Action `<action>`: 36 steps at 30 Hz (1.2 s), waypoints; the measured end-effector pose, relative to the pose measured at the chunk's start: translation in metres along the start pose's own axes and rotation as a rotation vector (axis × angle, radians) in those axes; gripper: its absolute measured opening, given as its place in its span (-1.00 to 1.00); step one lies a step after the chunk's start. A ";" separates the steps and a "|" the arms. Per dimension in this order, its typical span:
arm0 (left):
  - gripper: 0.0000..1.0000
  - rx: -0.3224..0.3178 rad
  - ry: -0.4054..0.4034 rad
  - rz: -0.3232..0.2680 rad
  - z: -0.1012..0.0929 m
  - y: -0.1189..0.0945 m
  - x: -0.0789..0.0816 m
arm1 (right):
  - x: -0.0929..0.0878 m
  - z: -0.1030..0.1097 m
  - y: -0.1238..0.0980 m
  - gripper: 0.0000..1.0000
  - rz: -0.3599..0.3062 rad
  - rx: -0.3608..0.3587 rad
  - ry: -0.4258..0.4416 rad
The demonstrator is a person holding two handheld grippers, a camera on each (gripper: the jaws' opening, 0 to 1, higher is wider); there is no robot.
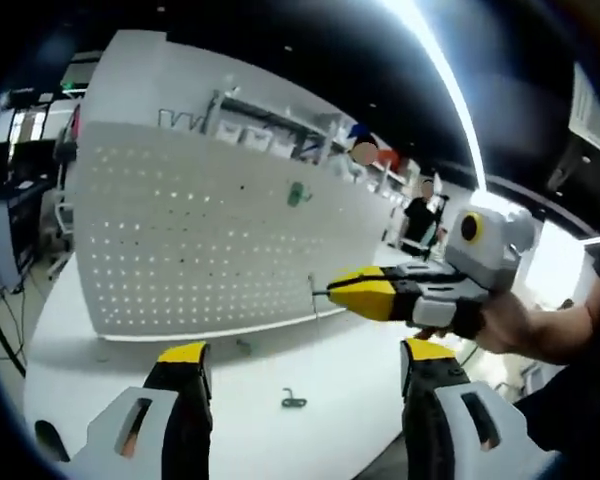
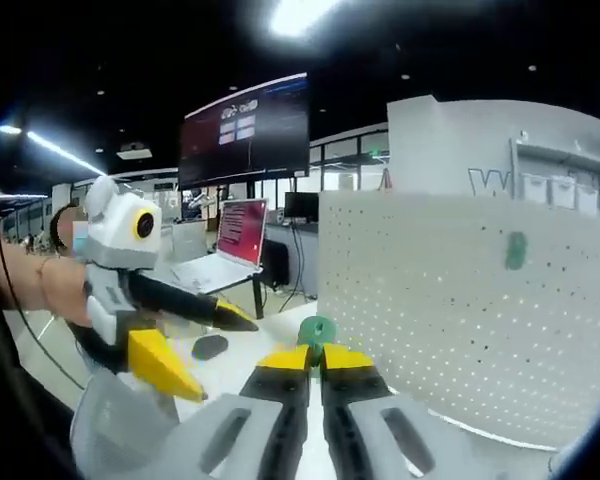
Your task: Insert the hook assembly into the mounting plate slot until the hook locks in place.
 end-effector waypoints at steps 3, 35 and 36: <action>0.73 -0.007 -0.002 0.004 -0.002 0.002 -0.001 | 0.004 -0.005 0.001 -1.00 -0.046 -0.055 -0.015; 1.00 0.022 -0.022 0.036 0.006 0.008 -0.021 | 0.020 -0.105 0.021 -1.00 -0.176 -0.446 -0.032; 1.00 0.024 -0.022 0.037 0.007 0.008 -0.021 | 0.020 -0.109 0.022 -1.00 -0.182 -0.460 -0.035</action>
Point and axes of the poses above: the point that each gripper's makers call its tool centre point, and the gripper's own axes: y roughly forward along the fingers, z roughly to its left, x roughly out of its top, the point moved 8 cm from there along -y, roughly backward along the fingers, and after that the axes turned 8 degrees about -x, right-handed, at the moved point
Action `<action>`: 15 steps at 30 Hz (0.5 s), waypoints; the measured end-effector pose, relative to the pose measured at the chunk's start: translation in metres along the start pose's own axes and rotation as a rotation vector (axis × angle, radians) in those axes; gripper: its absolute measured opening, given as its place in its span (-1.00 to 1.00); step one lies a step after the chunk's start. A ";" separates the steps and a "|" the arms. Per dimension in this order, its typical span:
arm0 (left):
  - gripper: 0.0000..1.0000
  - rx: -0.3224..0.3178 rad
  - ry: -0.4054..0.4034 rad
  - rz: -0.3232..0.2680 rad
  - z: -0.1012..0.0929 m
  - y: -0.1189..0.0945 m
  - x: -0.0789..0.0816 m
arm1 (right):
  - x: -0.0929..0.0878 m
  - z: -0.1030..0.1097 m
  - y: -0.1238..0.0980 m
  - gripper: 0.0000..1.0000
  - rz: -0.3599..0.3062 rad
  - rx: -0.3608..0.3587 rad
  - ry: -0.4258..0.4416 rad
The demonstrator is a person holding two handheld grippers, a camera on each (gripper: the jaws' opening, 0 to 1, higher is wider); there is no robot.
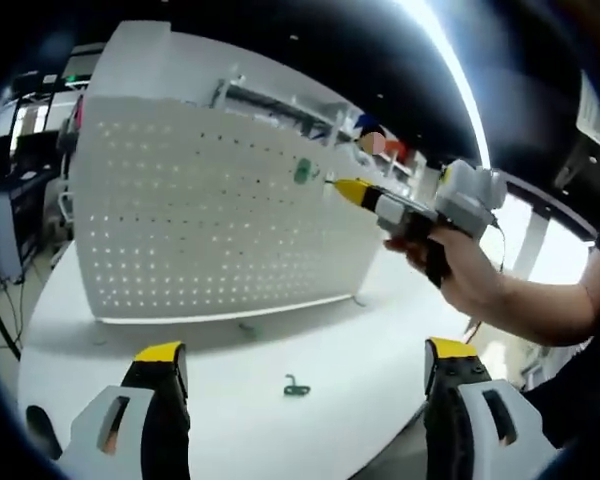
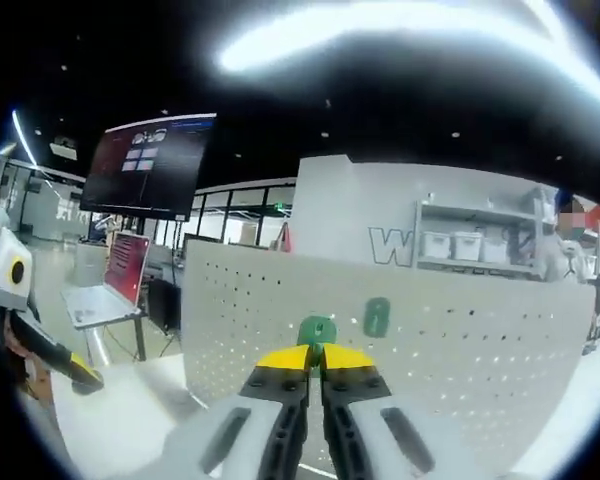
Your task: Insert the hook assembly into the mounting plate slot until the hook locks in place.
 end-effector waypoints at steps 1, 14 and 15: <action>1.00 0.000 0.002 0.002 0.000 0.000 0.000 | 0.000 -0.002 0.002 -1.00 -0.002 -0.006 -0.002; 1.00 0.023 0.000 0.026 0.012 0.000 0.001 | -0.001 -0.035 0.027 -1.00 -0.039 -0.118 -0.021; 1.00 0.023 -0.002 0.026 0.012 0.000 0.001 | -0.001 -0.037 0.029 -1.00 -0.042 -0.127 -0.021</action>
Point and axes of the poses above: the point that each gripper's makers call its tool centre point, and the gripper's own axes: y roughly forward along the fingers, z roughly to its left, x roughly out of its top, the point moved 8 cm from there along -y, roughly backward along the fingers, and after that the axes turned 8 degrees about -x, right-handed, at the moved point
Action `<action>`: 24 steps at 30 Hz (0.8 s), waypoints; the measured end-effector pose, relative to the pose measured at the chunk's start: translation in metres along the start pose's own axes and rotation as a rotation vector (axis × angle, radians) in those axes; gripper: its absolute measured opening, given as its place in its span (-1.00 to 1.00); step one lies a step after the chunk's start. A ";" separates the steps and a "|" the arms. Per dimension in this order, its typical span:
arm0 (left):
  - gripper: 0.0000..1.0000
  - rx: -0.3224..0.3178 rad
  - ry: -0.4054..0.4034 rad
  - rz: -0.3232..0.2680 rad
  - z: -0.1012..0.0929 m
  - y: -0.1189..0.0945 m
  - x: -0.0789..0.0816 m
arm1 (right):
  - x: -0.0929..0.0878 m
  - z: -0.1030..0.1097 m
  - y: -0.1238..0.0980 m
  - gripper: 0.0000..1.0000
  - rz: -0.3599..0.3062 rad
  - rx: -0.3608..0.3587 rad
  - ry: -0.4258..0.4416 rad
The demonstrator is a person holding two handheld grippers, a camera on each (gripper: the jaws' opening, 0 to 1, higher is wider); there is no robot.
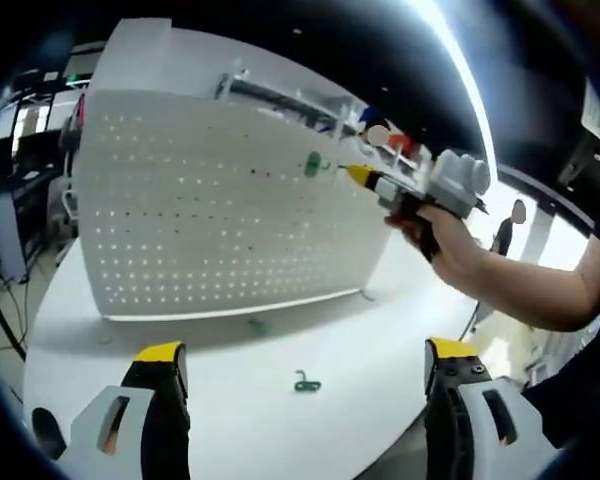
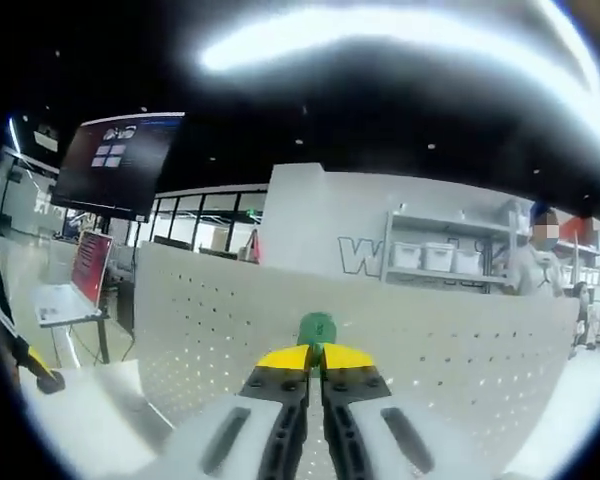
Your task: Insert the hook assembly into the mounting plate slot until the hook locks in place.
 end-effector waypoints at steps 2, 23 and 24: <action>1.00 0.004 0.000 0.000 0.002 0.000 0.001 | -0.001 -0.004 0.005 -1.00 -0.004 -0.019 -0.003; 1.00 0.035 -0.021 0.009 0.017 0.001 -0.002 | -0.012 -0.022 0.034 -1.00 -0.037 -0.128 -0.025; 1.00 0.035 -0.023 0.013 0.017 0.001 -0.003 | -0.013 -0.022 0.035 -1.00 -0.035 -0.132 -0.025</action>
Point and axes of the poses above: the point that each gripper's makers call its tool centre point, and the gripper's own axes: y roughly forward along the fingers, z roughly to its left, x roughly out of its top, the point moved 8 cm from there along -y, roughly backward along the fingers, and after that the axes turned 8 degrees about -x, right-handed, at the moved point
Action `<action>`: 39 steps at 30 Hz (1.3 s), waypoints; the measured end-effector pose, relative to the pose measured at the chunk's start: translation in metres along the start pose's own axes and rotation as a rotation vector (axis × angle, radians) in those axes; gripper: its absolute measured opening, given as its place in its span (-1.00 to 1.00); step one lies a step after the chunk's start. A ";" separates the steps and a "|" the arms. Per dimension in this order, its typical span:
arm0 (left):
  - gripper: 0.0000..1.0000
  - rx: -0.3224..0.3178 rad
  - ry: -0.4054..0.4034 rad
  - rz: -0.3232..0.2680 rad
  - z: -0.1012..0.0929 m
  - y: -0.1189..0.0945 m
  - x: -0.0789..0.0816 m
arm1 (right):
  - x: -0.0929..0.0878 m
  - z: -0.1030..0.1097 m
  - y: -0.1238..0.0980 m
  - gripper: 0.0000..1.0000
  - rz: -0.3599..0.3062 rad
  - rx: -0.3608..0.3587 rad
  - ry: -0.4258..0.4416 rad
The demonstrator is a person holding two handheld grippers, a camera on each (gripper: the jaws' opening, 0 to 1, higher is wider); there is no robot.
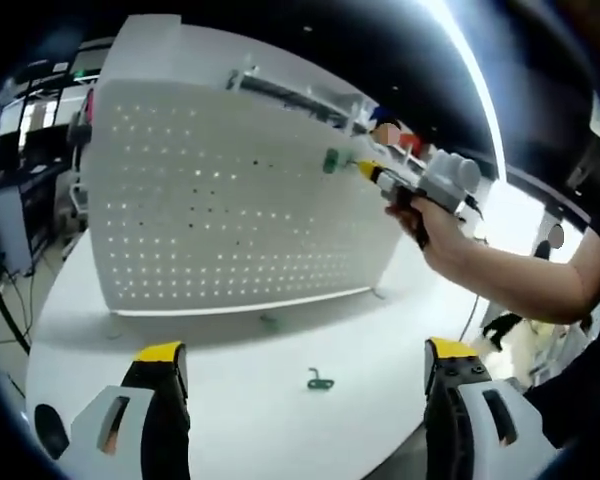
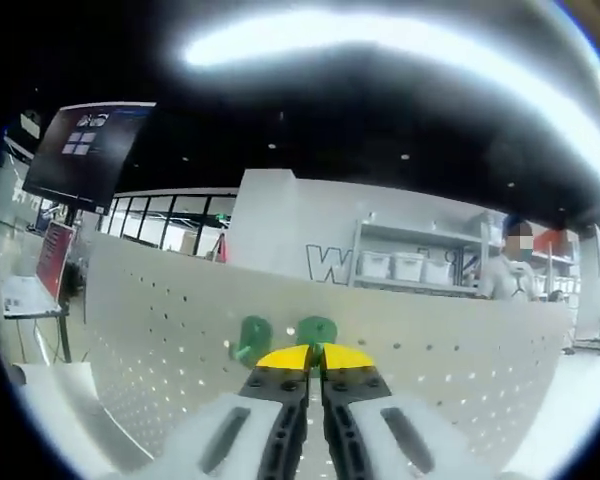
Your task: Insert the hook assembly into the mounting plate slot until the hook locks in place.
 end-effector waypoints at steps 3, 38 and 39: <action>1.00 0.002 -0.008 0.000 0.001 0.000 -0.001 | -0.002 -0.002 0.000 -1.00 0.000 -0.007 0.007; 0.97 0.019 -0.031 0.012 0.004 -0.005 -0.008 | -0.009 -0.002 0.007 -0.96 0.062 -0.022 0.063; 0.97 0.022 -0.033 0.011 0.004 -0.006 -0.008 | -0.009 -0.002 0.006 -0.95 0.065 -0.021 0.067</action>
Point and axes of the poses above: the point that each gripper's makers call its tool centre point, and the gripper's own axes: y roughly forward along the fingers, z roughly to its left, x roughly out of its top, the point moved 8 cm from there along -y, roughly backward along the fingers, and after that the axes turned 8 degrees about -x, right-handed, at the moved point
